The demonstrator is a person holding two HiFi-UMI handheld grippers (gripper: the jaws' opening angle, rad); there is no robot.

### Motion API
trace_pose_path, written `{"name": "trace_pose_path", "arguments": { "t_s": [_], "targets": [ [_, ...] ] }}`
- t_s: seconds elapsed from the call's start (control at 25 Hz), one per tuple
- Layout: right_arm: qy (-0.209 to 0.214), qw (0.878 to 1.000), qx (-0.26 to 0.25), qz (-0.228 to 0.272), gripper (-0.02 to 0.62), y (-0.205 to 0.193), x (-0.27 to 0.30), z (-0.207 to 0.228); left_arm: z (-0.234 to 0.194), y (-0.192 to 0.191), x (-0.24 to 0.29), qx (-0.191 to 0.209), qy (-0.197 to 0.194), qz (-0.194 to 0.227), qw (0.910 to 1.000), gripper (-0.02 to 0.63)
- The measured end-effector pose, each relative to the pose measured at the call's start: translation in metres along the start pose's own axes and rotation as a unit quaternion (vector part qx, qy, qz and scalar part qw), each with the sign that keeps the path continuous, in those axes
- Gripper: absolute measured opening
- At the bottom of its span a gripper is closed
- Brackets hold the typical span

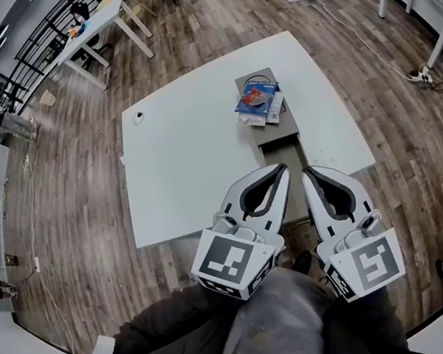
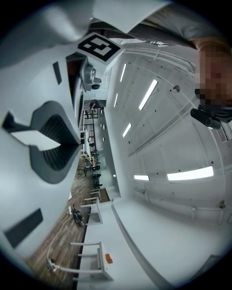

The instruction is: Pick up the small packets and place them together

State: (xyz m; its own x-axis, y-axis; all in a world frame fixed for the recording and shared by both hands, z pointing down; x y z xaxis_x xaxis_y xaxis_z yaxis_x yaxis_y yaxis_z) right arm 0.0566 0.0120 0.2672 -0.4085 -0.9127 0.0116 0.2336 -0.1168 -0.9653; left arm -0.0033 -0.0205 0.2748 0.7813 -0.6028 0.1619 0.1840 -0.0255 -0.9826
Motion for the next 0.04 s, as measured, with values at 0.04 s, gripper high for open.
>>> {"name": "trace_pose_path", "arguments": {
  "t_s": [0.04],
  "targets": [
    [0.0, 1.0, 0.0, 0.001, 0.005, -0.0002, 0.0003, 0.0, -0.0005, -0.0007, 0.0, -0.001, 0.001, 0.0, 1.0, 0.003]
  ]
}}
Point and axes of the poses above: the fingertips, and each gripper's own axes: x forward along the fingers, z to its right, y out of its top, the point moved 3 cm from there along -x, backward along the fingers, and after that the axes turned 9 degrees about x, right-handed, at the moved point
